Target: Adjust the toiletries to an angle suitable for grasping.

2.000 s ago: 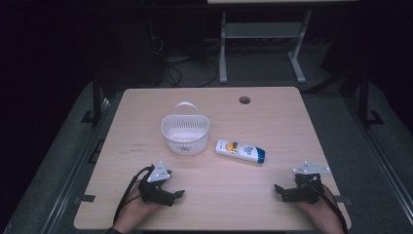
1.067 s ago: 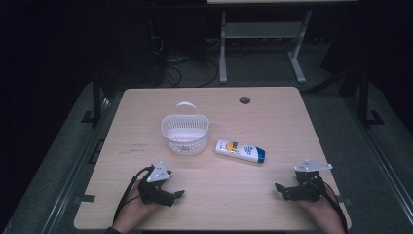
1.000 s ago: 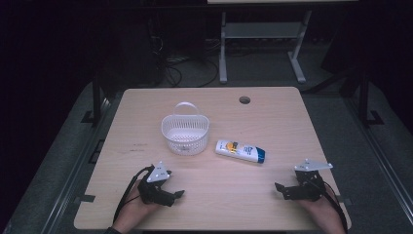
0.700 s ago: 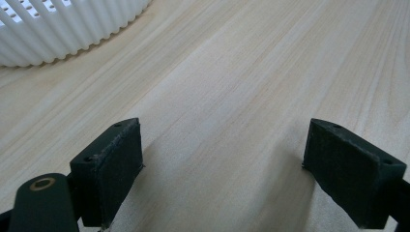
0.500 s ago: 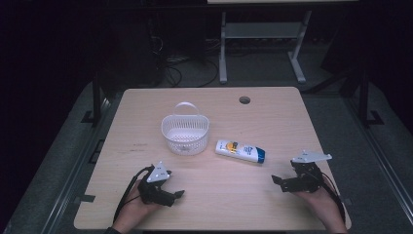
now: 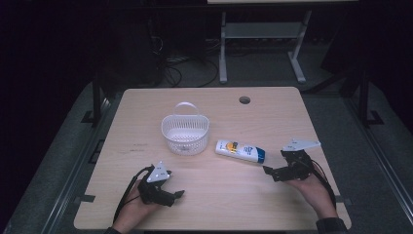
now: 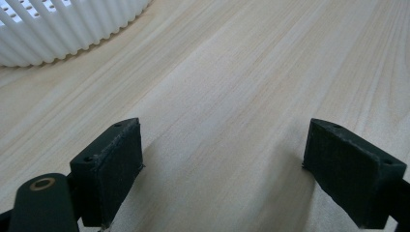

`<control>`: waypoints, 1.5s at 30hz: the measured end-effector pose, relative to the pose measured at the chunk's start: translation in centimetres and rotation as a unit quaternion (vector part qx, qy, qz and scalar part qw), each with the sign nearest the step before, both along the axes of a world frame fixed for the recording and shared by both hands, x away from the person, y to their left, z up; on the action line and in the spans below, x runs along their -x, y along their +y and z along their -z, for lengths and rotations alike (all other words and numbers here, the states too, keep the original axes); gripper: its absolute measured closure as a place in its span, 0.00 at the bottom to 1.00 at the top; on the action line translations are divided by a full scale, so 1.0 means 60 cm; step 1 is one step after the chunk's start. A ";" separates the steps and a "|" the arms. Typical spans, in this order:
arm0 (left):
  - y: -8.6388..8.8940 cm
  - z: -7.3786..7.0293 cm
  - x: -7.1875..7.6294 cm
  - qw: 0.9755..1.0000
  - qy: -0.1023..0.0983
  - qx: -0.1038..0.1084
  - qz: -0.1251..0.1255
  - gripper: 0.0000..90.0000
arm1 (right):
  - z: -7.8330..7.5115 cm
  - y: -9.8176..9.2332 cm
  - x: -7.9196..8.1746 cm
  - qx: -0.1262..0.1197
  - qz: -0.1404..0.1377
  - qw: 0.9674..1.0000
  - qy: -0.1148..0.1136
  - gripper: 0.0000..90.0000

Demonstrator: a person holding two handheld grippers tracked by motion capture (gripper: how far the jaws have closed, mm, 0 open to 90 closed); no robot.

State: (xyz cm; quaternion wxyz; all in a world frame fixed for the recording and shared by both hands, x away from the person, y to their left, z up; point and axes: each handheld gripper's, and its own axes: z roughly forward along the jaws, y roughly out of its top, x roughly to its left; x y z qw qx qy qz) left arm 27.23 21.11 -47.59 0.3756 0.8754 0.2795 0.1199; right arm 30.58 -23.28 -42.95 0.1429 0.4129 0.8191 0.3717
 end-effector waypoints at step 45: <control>0.000 -0.001 0.001 1.000 0.001 -0.004 0.006 0.14 | -0.020 0.159 -0.151 0.037 -0.101 0.994 0.032 0.10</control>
